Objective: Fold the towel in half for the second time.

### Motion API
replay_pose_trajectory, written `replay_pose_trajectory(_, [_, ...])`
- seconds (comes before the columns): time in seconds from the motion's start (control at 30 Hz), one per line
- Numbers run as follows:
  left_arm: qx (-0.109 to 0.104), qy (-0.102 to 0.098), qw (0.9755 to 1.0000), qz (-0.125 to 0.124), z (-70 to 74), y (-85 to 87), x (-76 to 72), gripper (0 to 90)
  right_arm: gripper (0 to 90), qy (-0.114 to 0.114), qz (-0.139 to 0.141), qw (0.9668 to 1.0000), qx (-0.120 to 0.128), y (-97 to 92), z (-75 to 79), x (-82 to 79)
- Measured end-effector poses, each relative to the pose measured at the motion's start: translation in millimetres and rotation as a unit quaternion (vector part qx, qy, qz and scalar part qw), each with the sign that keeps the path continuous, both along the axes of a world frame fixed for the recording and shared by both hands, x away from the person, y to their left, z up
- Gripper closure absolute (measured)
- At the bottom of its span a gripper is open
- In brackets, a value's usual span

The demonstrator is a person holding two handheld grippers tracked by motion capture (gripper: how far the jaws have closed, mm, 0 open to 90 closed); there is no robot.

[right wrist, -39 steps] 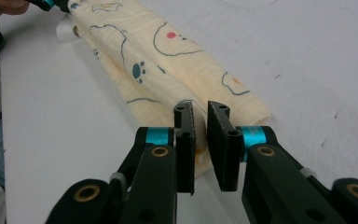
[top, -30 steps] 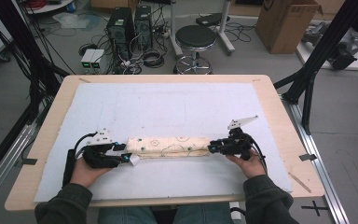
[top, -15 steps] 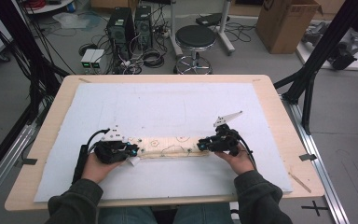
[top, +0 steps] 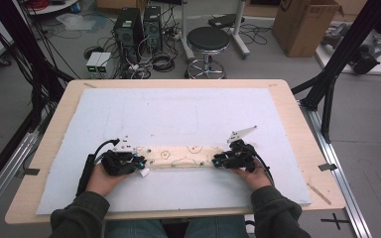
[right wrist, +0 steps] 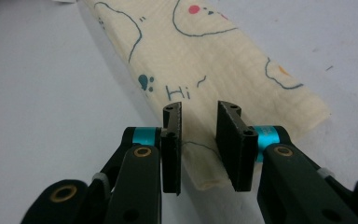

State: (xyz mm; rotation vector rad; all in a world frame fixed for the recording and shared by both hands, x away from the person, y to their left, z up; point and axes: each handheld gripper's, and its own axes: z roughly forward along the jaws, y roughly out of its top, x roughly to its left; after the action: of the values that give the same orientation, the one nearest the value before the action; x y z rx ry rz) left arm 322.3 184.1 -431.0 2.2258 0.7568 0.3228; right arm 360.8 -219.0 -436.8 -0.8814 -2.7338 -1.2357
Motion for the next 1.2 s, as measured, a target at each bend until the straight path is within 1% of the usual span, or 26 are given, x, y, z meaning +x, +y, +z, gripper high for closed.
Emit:
replay_pose_trajectory(0.03, [0.0,0.0,1.0,-0.002,-0.6,0.3,0.1,78.2,70.5,-0.008,0.0,1.0,-0.002,0.0,0.0,-1.2])
replay_pose_trajectory(0.07, [-0.007,-0.002,1.0,0.003,-2.0,0.7,-0.8,78.1,70.4,-0.013,0.001,0.9999,-0.005,0.7,0.1,-2.3])
replay_pose_trajectory(0.13, [-0.032,0.002,0.9994,0.01,-6.7,5.5,-1.2,76.6,69.9,-0.024,0.002,0.9996,-0.014,2.3,0.0,-4.5])
replay_pose_trajectory(0.17, [-0.046,0.007,0.9988,0.016,-8.1,7.8,-0.9,76.0,69.3,-0.031,0.003,0.9994,-0.015,2.9,-0.6,-5.2])
replay_pose_trajectory(0.2, [-0.047,0.009,0.9987,0.017,-7.7,8.7,-0.5,75.5,68.5,-0.034,0.003,0.9993,-0.016,3.2,-0.6,-6.5])
replay_pose_trajectory(0.23, [-0.043,0.003,0.9989,0.018,-7.0,8.0,-1.2,74.1,67.4,-0.032,0.001,0.9993,-0.016,3.8,-0.5,-7.7])
replay_pose_trajectory(0.27, [-0.042,0.001,0.999,0.017,-6.7,7.3,-1.9,72.4,66.7,-0.039,0.003,0.9991,-0.019,4.5,-0.6,-7.8])
replay_pose_trajectory(0.3, [-0.045,0.002,0.9989,0.015,-6.2,7.3,-2.0,70.5,65.7,-0.042,0.006,0.9989,-0.021,5.2,-0.7,-8.2])
replay_pose_trajectory(0.37, [-0.058,0.0,0.9983,0.009,-3.8,8.1,-2.8,66.3,63.2,-0.041,0.008,0.999,-0.017,5.4,-0.4,-7.7])
replay_pose_trajectory(0.4, [-0.07,0.0,0.9975,0.007,-2.5,8.6,-3.4,65.2,62.2,-0.039,0.004,0.9991,-0.012,5.4,0.7,-8.2])
replay_pose_trajectory(0.43, [-0.088,0.004,0.9961,0.002,-0.9,9.6,-3.3,62.5,60.5,-0.044,0.004,0.999,-0.002,5.2,3.0,-8.8])
replay_pose_trajectory(0.47, [-0.105,0.003,0.9944,0.0,0.7,10.7,-3.3,59.2,59.5,-0.052,0.007,0.9985,0.013,4.5,6.7,-9.3])
replay_pose_trajectory(0.53, [-0.122,-0.01,0.9925,0.005,4.9,11.9,-2.3,56.5,57.3,-0.07,-0.002,0.9968,0.039,2.6,14.9,-9.4])
replay_pose_trajectory(0.57, [-0.126,-0.013,0.9919,0.008,6.7,12.4,-0.1,55.3,56.1,-0.073,-0.007,0.9962,0.047,1.8,17.4,-7.8])
replay_pose_trajectory(0.63, [-0.14,-0.019,0.9898,0.022,8.8,13.9,4.1,50.7,53.9,-0.078,-0.02,0.996,0.04,0.4,18.0,-3.0])
replay_pose_trajectory(0.67, [-0.146,-0.022,0.9886,0.028,8.8,14.6,5.5,50.5,52.0,-0.076,-0.024,0.996,0.039,-0.7,16.5,0.3])
replay_pose_trajectory(0.7, [-0.147,-0.024,0.9884,0.032,8.1,14.8,6.6,50.5,49.9,-0.069,-0.031,0.9964,0.038,-1.7,14.5,3.1])
replay_pose_trajectory(0.73, [-0.142,-0.024,0.989,0.035,7.1,15.3,7.8,50.4,48.1,-0.061,-0.035,0.9969,0.035,-2.5,12.8,5.2])
replay_pose_trajectory(0.8, [-0.129,-0.016,0.9908,0.037,4.3,14.9,9.8,49.4,46.6,-0.053,-0.041,0.9973,0.028,-3.4,9.8,8.0])
replay_pose_trajectory(0.87, [-0.104,-0.014,0.9937,0.038,1.4,13.0,11.1,49.6,45.8,-0.055,-0.04,0.9975,0.022,-3.1,7.4,9.4])
replay_pose_trajectory(0.9, [-0.097,-0.011,0.9945,0.038,-0.2,11.8,11.5,49.6,45.8,-0.05,-0.039,0.9978,0.017,-2.3,6.4,9.2])
replay_pose_trajectory(0.97, [-0.08,-0.005,0.9961,0.036,-2.8,10.1,12.7,49.6,45.4,-0.051,-0.036,0.998,0.006,-0.8,4.2,8.3])
replay_pose_trajectory(1.03, [-0.071,0.006,0.9969,0.033,-5.2,8.9,14.0,50.2,45.3,-0.053,-0.034,0.998,-0.005,-0.3,3.0,6.1])
replay_pose_trajectory(1.13, [-0.06,0.003,0.9976,0.034,-7.6,7.4,14.8,51.2,45.3,-0.056,-0.033,0.9978,-0.011,-1.6,1.5,3.5])
replay_pose_trajectory(1.17, [-0.058,0.003,0.9977,0.034,-7.7,7.3,14.8,50.9,45.3,-0.053,-0.033,0.998,-0.011,-1.9,0.8,2.7])
replay_pose_trajectory(1.2, [-0.059,0.004,0.9976,0.035,-8.0,6.8,14.4,50.9,45.3,-0.055,-0.033,0.9979,-0.012,-2.2,0.3,1.7])
